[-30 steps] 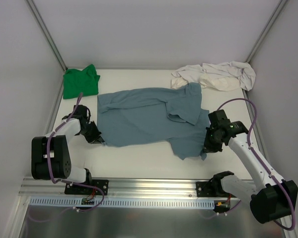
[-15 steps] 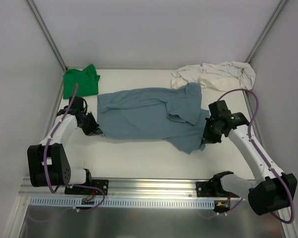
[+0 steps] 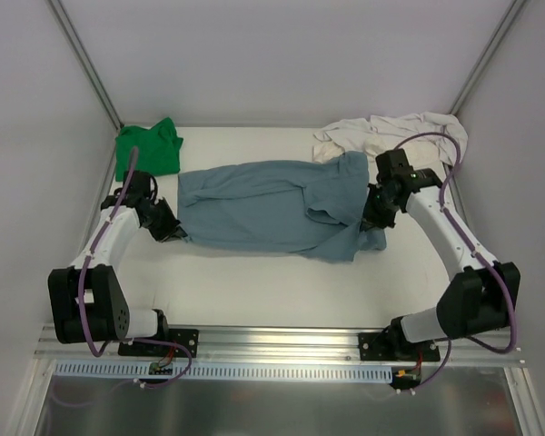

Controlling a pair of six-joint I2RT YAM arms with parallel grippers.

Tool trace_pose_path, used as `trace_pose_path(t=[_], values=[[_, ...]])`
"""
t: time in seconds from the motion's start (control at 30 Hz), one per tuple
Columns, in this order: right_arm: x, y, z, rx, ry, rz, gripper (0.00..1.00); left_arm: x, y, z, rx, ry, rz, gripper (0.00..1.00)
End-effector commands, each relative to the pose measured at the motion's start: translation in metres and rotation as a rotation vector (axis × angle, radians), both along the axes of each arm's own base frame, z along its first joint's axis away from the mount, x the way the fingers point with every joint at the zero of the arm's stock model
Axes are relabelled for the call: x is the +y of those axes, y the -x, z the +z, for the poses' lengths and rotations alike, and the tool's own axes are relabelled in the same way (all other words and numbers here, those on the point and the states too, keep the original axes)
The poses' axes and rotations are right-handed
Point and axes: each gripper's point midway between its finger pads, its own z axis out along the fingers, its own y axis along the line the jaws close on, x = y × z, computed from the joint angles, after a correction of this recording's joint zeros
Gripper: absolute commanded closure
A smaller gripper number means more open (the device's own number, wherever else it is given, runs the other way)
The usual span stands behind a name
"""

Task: Fold and stack the t-shirts
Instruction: Grap the side of the flattened tshirt closest away from the robot with both arms, then fold the other side of the tshirt into a rectangle

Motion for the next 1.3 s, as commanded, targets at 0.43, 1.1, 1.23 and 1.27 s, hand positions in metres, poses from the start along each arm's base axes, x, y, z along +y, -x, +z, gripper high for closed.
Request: trace_pose_path(t=[0.43, 1.1, 1.23, 1.27], values=[[0.032, -0.171, 0.025, -0.116, -0.148, 0.028, 1.0, 0.002, -0.039, 0.023, -0.043, 0.021, 0.062, 1.0], [0.016, -0.276, -0.028, -0.127, -0.28, -0.094, 1.0, -0.004, -0.095, 0.03, -0.023, 0.017, 0.074, 1.0], [0.013, -0.291, -0.03, -0.162, -0.296, -0.106, 0.29, -0.005, -0.112, 0.031, -0.026, 0.023, 0.071, 1.0], [0.014, -0.293, -0.027, -0.178, -0.302, -0.104, 0.01, -0.005, -0.115, 0.031, -0.025, 0.023, 0.073, 1.0]])
